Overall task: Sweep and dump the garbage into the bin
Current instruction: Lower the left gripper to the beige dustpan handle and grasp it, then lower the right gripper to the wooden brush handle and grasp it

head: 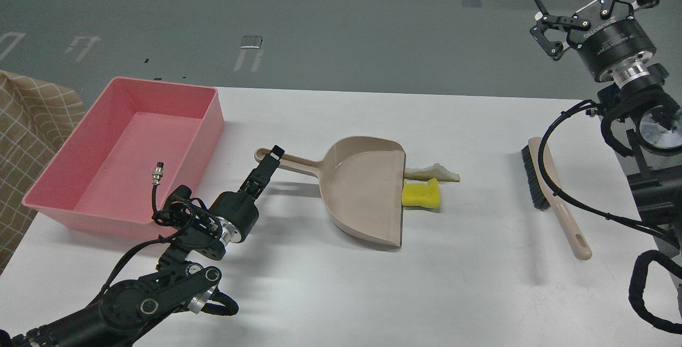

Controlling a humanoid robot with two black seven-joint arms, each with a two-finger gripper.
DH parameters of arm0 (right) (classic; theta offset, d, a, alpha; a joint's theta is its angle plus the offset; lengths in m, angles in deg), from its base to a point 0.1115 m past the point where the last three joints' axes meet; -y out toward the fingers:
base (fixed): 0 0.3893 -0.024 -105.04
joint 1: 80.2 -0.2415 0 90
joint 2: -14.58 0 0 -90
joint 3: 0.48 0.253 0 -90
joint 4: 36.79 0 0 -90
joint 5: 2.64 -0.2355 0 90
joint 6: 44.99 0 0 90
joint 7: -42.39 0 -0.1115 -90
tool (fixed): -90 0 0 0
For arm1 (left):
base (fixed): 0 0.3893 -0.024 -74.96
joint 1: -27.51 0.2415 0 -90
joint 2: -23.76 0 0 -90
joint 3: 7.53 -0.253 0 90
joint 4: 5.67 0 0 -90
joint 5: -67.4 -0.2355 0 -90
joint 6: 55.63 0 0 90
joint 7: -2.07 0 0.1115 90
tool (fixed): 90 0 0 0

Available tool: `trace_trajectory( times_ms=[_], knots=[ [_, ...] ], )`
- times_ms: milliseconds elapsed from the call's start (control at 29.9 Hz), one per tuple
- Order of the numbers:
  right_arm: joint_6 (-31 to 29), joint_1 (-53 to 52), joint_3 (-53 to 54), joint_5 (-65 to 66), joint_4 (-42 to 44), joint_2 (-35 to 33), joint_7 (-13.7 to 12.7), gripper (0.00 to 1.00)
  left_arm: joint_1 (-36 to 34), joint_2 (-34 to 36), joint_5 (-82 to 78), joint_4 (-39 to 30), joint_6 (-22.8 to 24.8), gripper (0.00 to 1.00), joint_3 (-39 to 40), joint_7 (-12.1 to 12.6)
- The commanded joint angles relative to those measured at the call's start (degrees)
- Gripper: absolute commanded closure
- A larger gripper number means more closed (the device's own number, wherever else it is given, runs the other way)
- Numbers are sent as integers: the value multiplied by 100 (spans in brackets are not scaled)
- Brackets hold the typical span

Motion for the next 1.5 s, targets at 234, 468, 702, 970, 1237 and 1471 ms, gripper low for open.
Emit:
trace_trajectory(
  times_ms=[234, 468, 702, 970, 1237, 1471],
  knots=[
    [1, 2, 0, 1, 0, 0, 0, 0, -183, -15, -1, 152, 0, 23, -162, 1],
    [1, 2, 0, 1, 8, 9, 0, 0, -183, -15, -9, 152, 0, 35, -179, -17],
    [1, 2, 0, 1, 0, 0, 0, 0, -359, -6, -1, 152, 0, 52, -540, -8],
    [1, 2, 0, 1, 8, 0, 0, 0, -403, -6, -1, 161, 0, 70, -548, -17],
    [1, -16, 0, 1, 17, 0, 0, 0, -412, -6, -1, 161, 0, 80, -601, -17],
    [1, -7, 0, 1, 17, 0, 0, 0, -412, -15, -1, 161, 0, 82, -645, -8]
  ],
)
